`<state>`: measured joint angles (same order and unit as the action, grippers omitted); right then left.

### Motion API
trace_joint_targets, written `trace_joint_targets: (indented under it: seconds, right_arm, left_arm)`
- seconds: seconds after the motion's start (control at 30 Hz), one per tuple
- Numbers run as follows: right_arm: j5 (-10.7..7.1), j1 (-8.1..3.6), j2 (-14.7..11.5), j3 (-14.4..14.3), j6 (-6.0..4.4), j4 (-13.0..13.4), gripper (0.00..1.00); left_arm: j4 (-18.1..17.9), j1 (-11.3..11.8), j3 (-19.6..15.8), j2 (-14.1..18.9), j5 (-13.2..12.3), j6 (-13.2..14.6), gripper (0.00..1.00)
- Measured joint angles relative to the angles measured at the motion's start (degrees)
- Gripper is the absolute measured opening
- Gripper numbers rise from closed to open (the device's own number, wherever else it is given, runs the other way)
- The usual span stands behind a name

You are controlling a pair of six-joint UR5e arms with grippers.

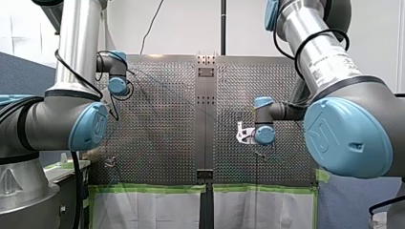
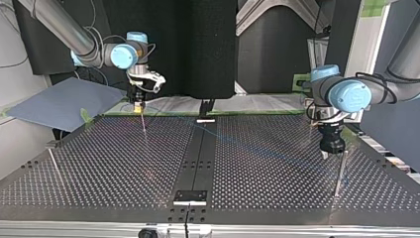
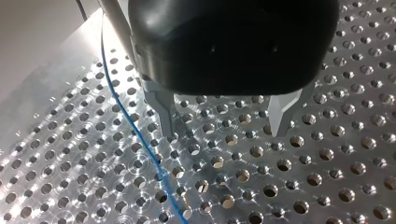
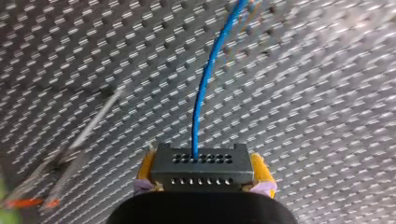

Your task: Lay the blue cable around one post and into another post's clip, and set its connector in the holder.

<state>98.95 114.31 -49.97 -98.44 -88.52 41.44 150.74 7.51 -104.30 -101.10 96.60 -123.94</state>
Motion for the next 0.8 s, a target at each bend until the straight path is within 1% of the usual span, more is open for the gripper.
trace_joint_targets:
  seconds: [0.1, 0.2, 0.57, 0.7, 0.8]
  right_arm:
    - [-0.06, -0.69, 1.4, -1.5, 0.0, 1.5, 0.0]
    - [-0.17, -1.41, 2.2, -3.0, 0.05, 3.0, 0.0]
    - [-0.35, -3.07, 2.4, -8.6, 0.94, 8.6, 0.0]
    - [-0.33, -3.89, 2.3, -10.4, 0.79, 10.4, 0.0]
    - [-0.29, -4.97, 2.3, -11.9, 0.34, 11.9, 0.0]
  left_arm:
    - [0.0, 0.0, 0.0, 0.0, 0.0, 0.0, 1.0]
    - [0.0, -0.1, 0.0, 0.0, 0.0, 0.0, 1.0]
    - [0.0, -0.1, 0.0, 0.0, 0.0, 0.4, 1.0]
    - [0.0, -0.1, 0.0, 0.0, 0.0, 0.4, 1.0]
    - [0.0, -0.1, 0.0, 0.0, 0.0, 0.5, 1.0]
